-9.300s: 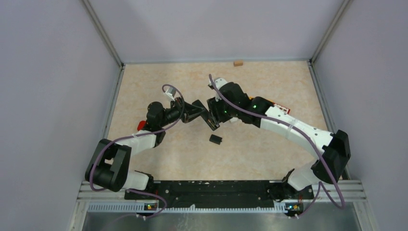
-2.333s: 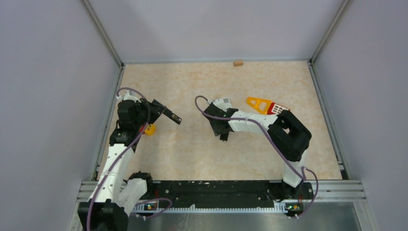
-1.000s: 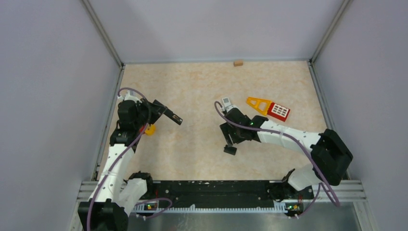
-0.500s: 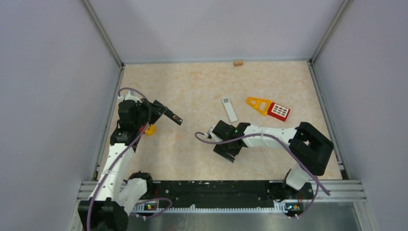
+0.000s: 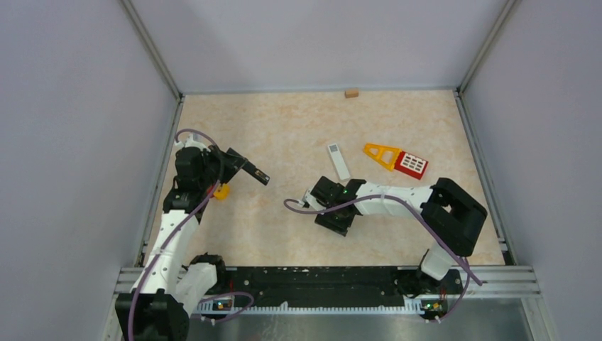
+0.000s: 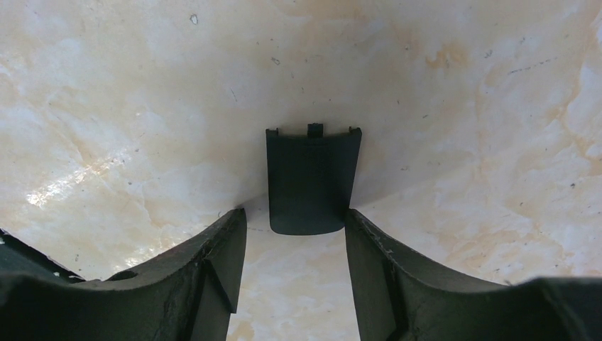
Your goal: Load the batteries into the remote control
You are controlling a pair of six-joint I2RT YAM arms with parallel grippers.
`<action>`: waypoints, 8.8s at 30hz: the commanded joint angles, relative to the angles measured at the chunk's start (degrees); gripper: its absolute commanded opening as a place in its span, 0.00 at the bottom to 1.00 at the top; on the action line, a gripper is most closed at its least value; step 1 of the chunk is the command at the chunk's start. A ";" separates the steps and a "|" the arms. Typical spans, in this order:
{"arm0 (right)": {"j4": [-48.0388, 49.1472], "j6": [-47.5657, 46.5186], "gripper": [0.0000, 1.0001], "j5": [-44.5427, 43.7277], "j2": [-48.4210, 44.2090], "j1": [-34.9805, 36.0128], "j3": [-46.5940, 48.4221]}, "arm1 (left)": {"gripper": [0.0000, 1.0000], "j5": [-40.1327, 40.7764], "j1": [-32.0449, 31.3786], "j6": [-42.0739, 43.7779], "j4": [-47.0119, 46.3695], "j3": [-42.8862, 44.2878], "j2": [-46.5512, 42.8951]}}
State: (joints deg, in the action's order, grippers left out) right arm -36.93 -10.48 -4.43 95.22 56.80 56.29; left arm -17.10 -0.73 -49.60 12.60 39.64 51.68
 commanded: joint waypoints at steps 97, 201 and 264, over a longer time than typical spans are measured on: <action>10.57 12.90 0.25 7.94 -3.85 2.40 20.61 | 0.00 -19.90 -11.66 5.99 -40.37 -13.38 1.42; 10.33 28.94 0.82 5.54 -2.27 -1.14 25.06 | 0.00 -30.24 -4.05 -14.16 -31.74 -7.50 13.96; 72.36 76.72 0.40 18.89 -7.16 -9.33 -5.30 | 0.00 -32.68 -10.63 -20.03 -44.81 -7.42 0.14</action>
State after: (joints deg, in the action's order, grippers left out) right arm 34.65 68.97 19.16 87.20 47.81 48.16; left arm -36.93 -7.20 -70.78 -32.16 28.40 54.72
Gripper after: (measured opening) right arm 0.371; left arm 0.158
